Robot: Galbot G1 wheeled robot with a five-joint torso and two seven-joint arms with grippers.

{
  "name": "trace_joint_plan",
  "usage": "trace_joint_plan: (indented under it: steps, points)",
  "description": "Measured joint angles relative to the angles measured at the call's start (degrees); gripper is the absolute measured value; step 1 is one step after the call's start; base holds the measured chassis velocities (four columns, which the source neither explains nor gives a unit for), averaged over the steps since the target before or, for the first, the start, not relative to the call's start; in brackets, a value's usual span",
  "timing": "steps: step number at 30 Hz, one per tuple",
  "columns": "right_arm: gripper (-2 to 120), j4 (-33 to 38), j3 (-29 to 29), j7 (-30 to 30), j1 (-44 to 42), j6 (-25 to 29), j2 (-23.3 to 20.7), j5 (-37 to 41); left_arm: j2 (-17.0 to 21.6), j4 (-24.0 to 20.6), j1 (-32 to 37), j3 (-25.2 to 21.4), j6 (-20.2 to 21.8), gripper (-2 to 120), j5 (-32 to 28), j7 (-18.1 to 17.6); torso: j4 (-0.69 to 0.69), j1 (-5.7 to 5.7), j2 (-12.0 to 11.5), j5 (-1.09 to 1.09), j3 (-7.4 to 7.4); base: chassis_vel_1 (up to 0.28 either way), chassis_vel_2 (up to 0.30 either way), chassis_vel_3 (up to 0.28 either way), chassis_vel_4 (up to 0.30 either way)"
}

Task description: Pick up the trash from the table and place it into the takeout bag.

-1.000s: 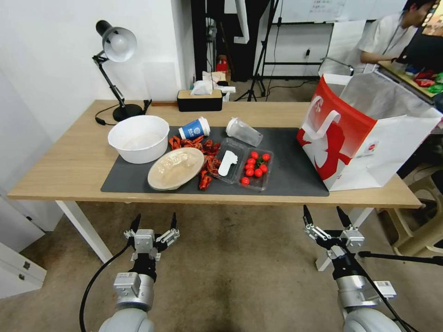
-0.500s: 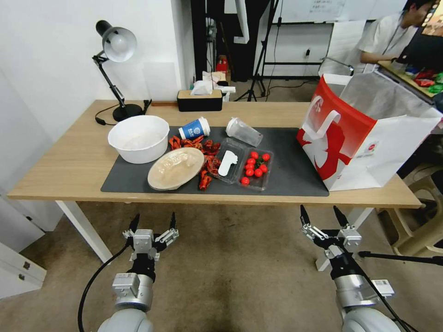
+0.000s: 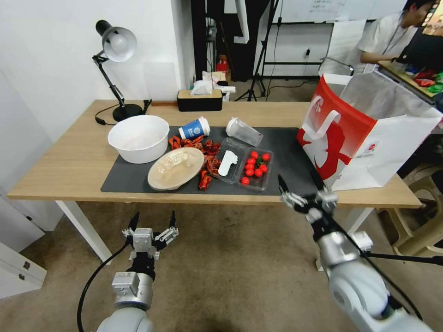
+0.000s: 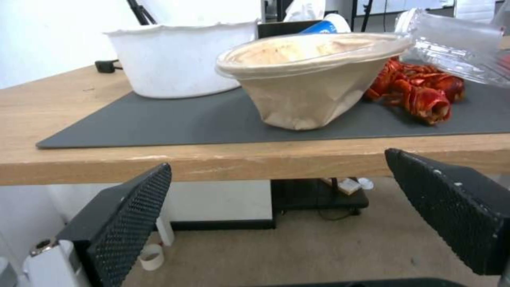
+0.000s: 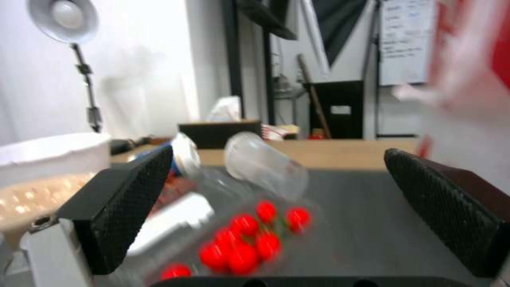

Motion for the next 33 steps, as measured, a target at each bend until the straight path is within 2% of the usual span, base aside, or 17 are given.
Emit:
trace_joint_plan:
  steps: [3,5,11,13,16,19,21,23,25,28,31,33]
  points:
    - [100,0.1,-2.3,0.5,4.9,-2.8,-1.5,1.3,0.1,-0.1,0.1,-0.1,0.0,100,0.0,0.0,0.01,0.01,0.0,-0.01,0.00,0.000,0.000,0.000,0.000]
    - [100,-0.8,-5.6,1.5,11.6,-6.5,-3.7,3.2,0.1,-0.2,0.2,-0.2,0.0,100,0.0,0.0,0.00,0.01,0.0,0.00,0.00,0.000,0.000,0.000,0.000]
    - [100,-2.1,-9.2,2.3,19.8,-12.2,-5.5,6.0,0.0,-0.2,0.2,-0.4,0.1,100,0.0,0.1,0.01,0.01,0.0,-0.02,0.00,0.000,0.000,0.000,0.000]
    - [100,-4.9,-12.3,2.2,25.6,-15.7,-6.3,8.2,0.0,-0.2,-0.1,-0.4,0.1,100,0.1,0.3,0.00,0.01,0.0,-0.01,0.00,0.000,0.000,0.000,0.000]
    - [100,-8.3,-15.7,1.6,30.7,-17.6,-6.4,10.5,-0.1,-0.1,-0.4,-0.4,0.3,100,0.1,0.6,-0.01,0.01,0.0,0.02,0.01,0.000,0.000,0.000,0.000]
    - [100,-11.8,-18.6,-0.1,35.5,-19.1,-6.2,12.6,-0.2,0.1,-0.7,-0.4,0.4,100,0.1,0.7,-0.01,0.01,0.0,-0.01,0.01,0.000,0.000,0.000,0.000]
    - [100,-16.9,-22.3,-5.3,42.7,-22.2,-5.3,16.5,-0.3,0.4,-1.0,-0.3,1.1,100,0.0,0.8,0.00,0.01,0.0,-0.01,0.01,0.000,0.000,0.000,0.000]
    - [100,-19.3,-23.9,-6.8,45.5,-22.8,-4.6,17.2,-0.2,0.4,-1.0,-0.3,1.4,100,-0.6,0.7,-0.01,0.01,0.0,-0.02,0.01,0.000,0.000,0.000,0.000]
    - [100,-23.4,-26.9,-8.8,50.2,-23.1,-3.1,17.5,-0.2,0.5,-0.9,-0.6,1.6,100,-1.0,0.7,0.00,0.01,0.0,0.01,0.01,0.000,0.000,0.000,0.000]
    - [100,-25.7,-28.3,-9.8,52.6,-23.3,-2.4,17.5,-0.1,0.5,-0.8,-0.8,1.6,100,-1.2,0.7,0.02,0.01,0.0,-0.01,0.01,0.000,0.000,0.000,0.000]
    - [100,-33.0,-32.6,-12.3,59.2,-23.9,-0.5,16.8,0.1,0.9,-0.7,-1.4,1.5,100,-1.7,0.7,0.00,0.00,0.0,-0.01,0.00,0.000,0.000,0.000,0.000]
    - [100,-35.4,-34.1,-13.3,61.4,-24.2,0.0,16.5,0.1,1.1,-0.8,-1.5,1.4,100,-1.9,0.7,0.00,0.00,0.0,-0.02,0.01,0.000,0.000,0.000,0.000]
